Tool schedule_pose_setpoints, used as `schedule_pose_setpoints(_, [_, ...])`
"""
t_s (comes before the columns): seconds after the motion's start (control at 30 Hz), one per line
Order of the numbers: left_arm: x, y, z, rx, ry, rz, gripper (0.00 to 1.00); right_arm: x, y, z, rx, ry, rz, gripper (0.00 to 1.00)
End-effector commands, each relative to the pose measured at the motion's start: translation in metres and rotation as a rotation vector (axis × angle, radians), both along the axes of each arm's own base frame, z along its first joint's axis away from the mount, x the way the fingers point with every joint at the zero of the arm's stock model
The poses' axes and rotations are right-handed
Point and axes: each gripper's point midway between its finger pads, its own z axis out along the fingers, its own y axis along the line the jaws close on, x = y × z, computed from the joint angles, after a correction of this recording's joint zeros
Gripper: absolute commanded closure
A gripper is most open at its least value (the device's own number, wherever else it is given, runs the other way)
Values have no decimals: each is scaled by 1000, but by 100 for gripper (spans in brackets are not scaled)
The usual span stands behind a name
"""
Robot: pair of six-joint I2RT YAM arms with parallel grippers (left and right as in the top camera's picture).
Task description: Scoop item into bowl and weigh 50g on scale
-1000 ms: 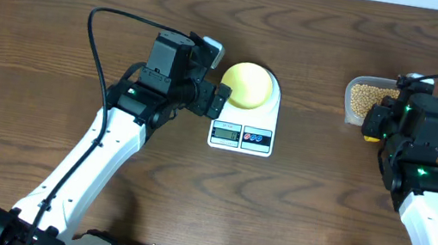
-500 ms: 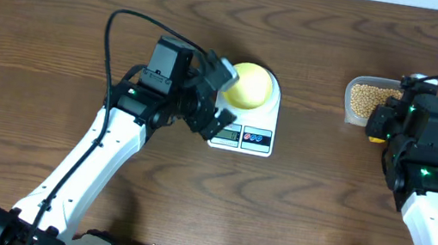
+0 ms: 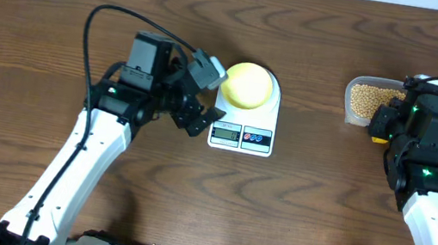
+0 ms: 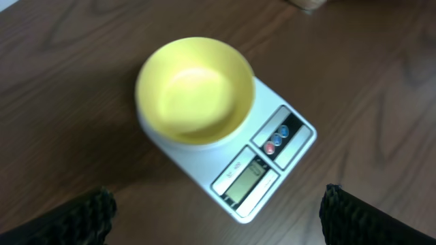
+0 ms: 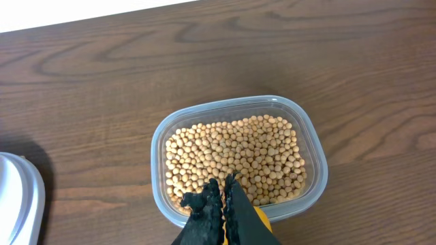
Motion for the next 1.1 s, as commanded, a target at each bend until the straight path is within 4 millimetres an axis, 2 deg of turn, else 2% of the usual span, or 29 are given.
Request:
schedule_pose_setpoints(0.0, [2,10,3,-28,13,46,3,3,-4,5,-17,-10,-6,99])
schedule_pose_setpoints(0.77, [6,11,5,-30,-3,51,3,6,-4,9,-51,-27,15,99])
schedule_pose_setpoints(1.07, [6,11,5,-30,-3,51,2,16,-4,27,-75,-108,27,99])
